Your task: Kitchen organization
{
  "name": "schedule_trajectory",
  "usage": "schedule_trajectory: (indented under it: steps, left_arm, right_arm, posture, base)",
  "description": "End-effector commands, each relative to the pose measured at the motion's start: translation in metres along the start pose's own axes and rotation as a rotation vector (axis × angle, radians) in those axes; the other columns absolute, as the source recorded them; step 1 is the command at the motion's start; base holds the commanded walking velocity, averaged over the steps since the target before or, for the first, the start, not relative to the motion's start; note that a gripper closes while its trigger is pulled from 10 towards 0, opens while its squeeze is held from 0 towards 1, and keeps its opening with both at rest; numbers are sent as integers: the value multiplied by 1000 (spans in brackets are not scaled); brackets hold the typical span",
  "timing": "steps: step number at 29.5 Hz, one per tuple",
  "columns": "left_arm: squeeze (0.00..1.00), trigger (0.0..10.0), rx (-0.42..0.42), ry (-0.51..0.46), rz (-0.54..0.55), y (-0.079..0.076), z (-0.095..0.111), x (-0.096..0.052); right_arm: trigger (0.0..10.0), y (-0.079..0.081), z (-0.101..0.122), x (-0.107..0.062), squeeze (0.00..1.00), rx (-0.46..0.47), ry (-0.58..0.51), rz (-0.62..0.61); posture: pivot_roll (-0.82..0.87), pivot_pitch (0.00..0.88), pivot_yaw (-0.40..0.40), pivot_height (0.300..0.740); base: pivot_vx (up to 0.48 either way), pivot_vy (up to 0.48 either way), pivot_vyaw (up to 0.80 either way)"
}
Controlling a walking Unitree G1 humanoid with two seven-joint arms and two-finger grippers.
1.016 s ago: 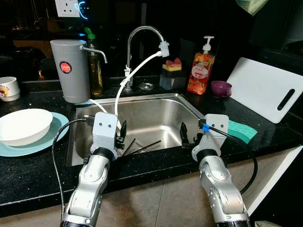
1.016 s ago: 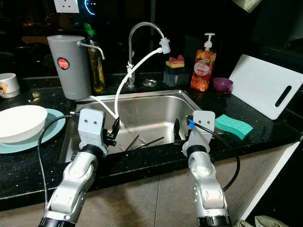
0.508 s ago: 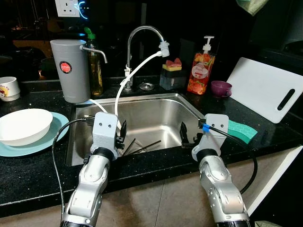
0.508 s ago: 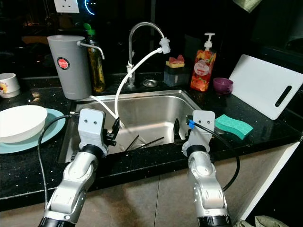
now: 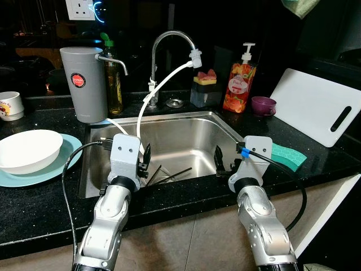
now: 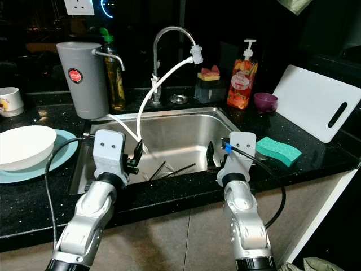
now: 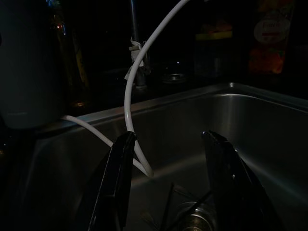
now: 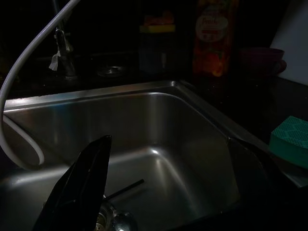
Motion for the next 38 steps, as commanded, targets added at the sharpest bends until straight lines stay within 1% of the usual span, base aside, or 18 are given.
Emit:
schedule_trajectory:
  steps: [1,38]
  left_arm:
    - [0,10000,6,8,4,1,-2,-2]
    - [0,10000,3,10,5,0,-1,-2]
  right_arm:
    - [10000,2,0,1,0,-3,5,7]
    - [10000,2,1,0,0,-2,6,3]
  posture:
    - [56,41,-74,740]
    - [54,56,-76,740]
  base:
    - [0,0,0]
    - [0,0,0]
Point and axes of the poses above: a point about 5 cm out from each wrist's last joint towards the gripper, its own x axis pointing out of the wrist towards the gripper, its own z axis along the axis of the wrist's last joint, y = z × x, the point moved 1 cm from there along x, pointing out of the wrist towards the gripper, and after that the axes turned 5 degrees about x, right-handed, at the moved point
